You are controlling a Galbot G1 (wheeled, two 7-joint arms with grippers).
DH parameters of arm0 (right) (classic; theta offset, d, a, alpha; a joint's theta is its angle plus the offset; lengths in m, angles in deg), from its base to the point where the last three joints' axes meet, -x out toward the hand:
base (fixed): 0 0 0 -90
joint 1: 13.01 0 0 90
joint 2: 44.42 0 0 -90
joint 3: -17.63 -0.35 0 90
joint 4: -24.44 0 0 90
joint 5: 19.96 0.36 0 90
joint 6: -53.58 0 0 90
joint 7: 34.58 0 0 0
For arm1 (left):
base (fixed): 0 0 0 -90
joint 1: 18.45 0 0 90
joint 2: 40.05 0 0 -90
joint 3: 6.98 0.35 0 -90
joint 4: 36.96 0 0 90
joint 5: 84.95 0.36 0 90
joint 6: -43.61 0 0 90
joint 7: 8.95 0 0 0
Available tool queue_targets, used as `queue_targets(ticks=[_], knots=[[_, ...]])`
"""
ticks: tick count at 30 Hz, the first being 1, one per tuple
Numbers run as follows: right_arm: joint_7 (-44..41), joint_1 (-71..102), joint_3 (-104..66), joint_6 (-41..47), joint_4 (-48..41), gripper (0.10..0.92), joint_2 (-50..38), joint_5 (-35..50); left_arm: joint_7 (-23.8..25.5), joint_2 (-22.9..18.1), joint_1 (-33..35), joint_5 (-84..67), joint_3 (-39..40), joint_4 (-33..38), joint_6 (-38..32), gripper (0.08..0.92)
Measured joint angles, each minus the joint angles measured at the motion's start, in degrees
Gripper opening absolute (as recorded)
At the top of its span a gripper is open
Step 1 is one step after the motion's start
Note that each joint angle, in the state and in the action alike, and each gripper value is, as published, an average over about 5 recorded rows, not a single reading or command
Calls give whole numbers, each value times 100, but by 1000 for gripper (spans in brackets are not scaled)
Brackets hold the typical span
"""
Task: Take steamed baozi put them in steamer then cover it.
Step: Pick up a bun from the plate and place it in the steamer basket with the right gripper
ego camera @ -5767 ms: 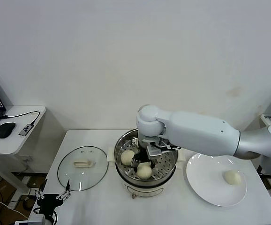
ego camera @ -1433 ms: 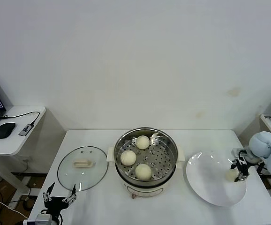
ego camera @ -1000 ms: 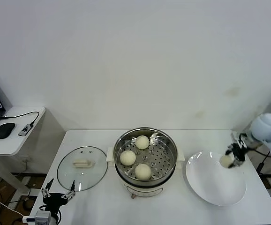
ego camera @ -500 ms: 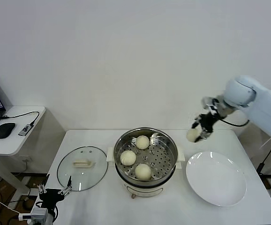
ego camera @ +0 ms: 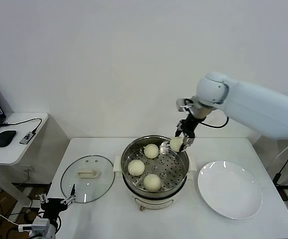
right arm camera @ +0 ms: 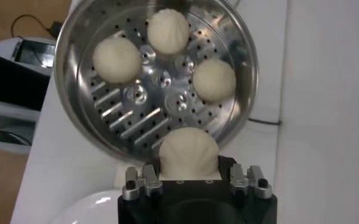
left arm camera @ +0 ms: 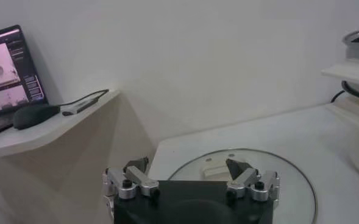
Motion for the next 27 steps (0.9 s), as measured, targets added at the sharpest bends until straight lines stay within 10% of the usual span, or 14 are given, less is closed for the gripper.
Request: queue_targets(ticks=[27], knots=[[244,959,-90,113,-388,580,617,-692,34,-76,-38,-74,49,6,35,823]])
